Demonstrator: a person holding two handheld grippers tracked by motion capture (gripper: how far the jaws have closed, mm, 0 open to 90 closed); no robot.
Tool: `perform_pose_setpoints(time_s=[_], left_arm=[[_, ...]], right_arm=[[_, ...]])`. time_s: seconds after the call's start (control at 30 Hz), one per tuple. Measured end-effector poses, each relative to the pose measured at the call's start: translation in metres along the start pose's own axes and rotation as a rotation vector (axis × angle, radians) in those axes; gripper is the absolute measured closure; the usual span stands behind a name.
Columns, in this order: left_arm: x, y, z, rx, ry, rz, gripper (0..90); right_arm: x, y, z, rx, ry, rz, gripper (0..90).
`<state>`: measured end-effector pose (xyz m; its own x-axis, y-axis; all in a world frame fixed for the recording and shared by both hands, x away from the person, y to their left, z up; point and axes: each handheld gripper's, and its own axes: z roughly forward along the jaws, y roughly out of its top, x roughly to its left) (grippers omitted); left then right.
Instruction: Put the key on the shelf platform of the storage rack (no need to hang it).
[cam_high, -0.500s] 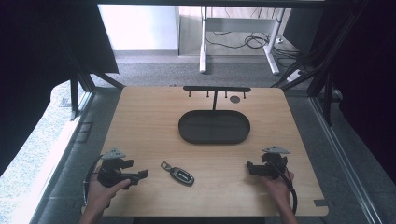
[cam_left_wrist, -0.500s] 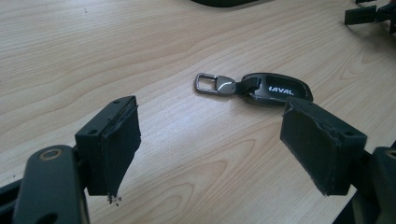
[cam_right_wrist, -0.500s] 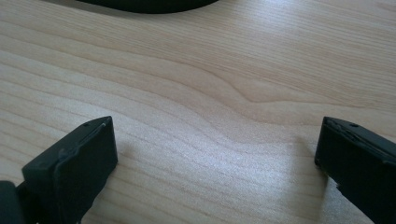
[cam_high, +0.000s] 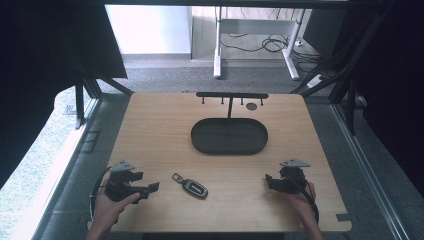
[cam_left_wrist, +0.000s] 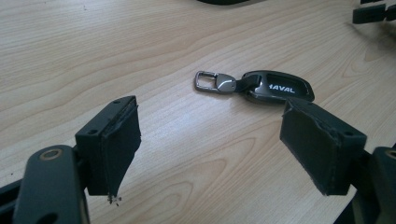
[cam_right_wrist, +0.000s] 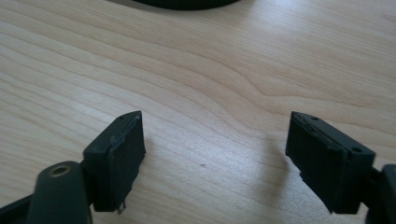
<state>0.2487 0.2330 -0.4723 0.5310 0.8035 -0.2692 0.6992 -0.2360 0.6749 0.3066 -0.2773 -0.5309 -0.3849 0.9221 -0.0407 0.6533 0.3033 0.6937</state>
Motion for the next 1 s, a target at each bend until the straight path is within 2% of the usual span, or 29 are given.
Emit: perform_pose_setpoints(time_s=[0.13,0.27,0.3,0.77,1.0], left_arm=[[0.002,0.000,0.000,0.000,0.002,-0.003,20.4],[0.003,-0.001,0.001,0.002,0.005,-0.006,20.4],[0.003,-0.001,0.002,0.007,0.007,-0.006,20.4],[0.003,-0.001,0.001,0.012,0.011,-0.004,20.3],[0.006,-0.001,-0.004,0.002,0.019,-0.015,20.2]], right_arm=[[0.003,0.007,-0.009,-0.034,0.014,-0.029,23.5],[0.006,0.009,-0.013,-0.049,0.034,-0.036,25.9],[0.009,0.010,-0.014,-0.064,0.036,-0.057,27.7],[0.021,0.020,-0.029,-0.088,0.109,-0.029,30.4],[0.027,0.033,-0.036,-0.072,0.138,-0.074,33.0]])
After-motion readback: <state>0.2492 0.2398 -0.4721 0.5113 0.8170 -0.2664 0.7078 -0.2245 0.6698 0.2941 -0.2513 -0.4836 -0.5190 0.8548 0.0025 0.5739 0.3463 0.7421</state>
